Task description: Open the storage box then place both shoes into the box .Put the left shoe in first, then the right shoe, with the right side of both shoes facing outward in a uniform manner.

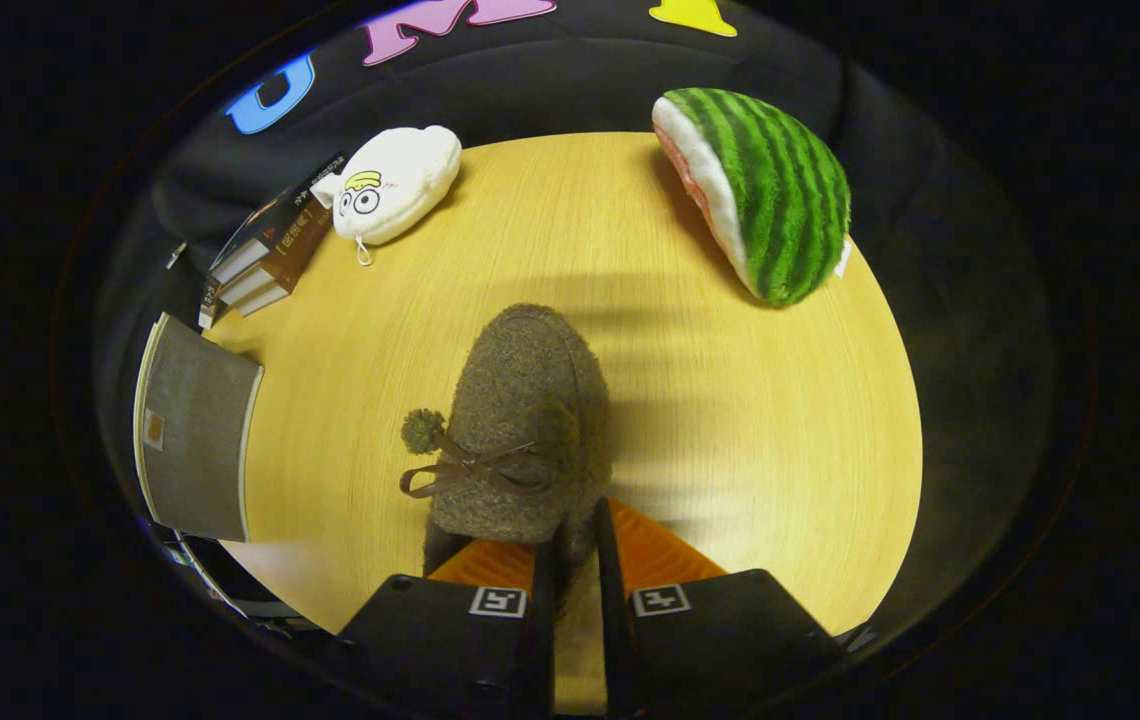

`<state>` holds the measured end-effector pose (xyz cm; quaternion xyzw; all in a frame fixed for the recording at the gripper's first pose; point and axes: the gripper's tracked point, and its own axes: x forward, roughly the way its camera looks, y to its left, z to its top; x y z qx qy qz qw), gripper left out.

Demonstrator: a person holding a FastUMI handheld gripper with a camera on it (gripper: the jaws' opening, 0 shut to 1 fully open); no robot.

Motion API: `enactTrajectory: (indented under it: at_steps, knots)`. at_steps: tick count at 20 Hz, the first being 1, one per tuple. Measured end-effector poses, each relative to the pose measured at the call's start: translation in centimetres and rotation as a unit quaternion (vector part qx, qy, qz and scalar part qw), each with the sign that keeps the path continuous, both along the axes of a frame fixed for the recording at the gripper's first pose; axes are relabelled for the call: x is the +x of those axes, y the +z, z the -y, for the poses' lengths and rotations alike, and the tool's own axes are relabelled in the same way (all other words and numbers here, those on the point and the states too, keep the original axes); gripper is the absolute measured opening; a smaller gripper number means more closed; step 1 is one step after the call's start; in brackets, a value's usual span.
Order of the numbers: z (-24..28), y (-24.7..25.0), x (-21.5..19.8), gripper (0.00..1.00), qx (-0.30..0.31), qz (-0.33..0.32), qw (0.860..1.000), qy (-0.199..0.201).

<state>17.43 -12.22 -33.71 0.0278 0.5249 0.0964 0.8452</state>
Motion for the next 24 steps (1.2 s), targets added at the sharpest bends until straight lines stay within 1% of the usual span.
enactTrajectory:
  at_steps: [1, 2, 4, 7, 9, 11, 13, 16, 21, 24]
  knots:
    - [0.2, 0.1, 0.1, 0.22, 0.001, 0.002, 1.000, -0.010]
    - [0.0, 0.2, -0.1, 0.11, 0.008, -0.001, 1.000, -0.016]
    - [-0.5, 0.3, -0.4, 0.06, 0.019, -0.001, 1.000, -0.010]
    - [-1.3, 1.7, -1.5, 0.05, 0.032, 0.000, 0.999, -0.014]
    - [-2.0, 3.8, -2.4, 0.05, 0.034, 0.011, 0.999, -0.024]
    - [-3.7, 6.4, -3.3, 0.05, 0.053, 0.020, 0.998, -0.033]
    - [-5.7, 8.6, -4.4, 0.05, 0.062, 0.023, 0.997, -0.038]
    - [-9.2, 12.3, -5.9, 0.05, 0.066, 0.047, 0.996, -0.022]
    - [-16.7, 19.8, -8.4, 0.05, 0.139, 0.074, 0.987, -0.013]
    - [-20.7, 23.1, -9.7, 0.05, 0.173, 0.089, 0.981, -0.012]
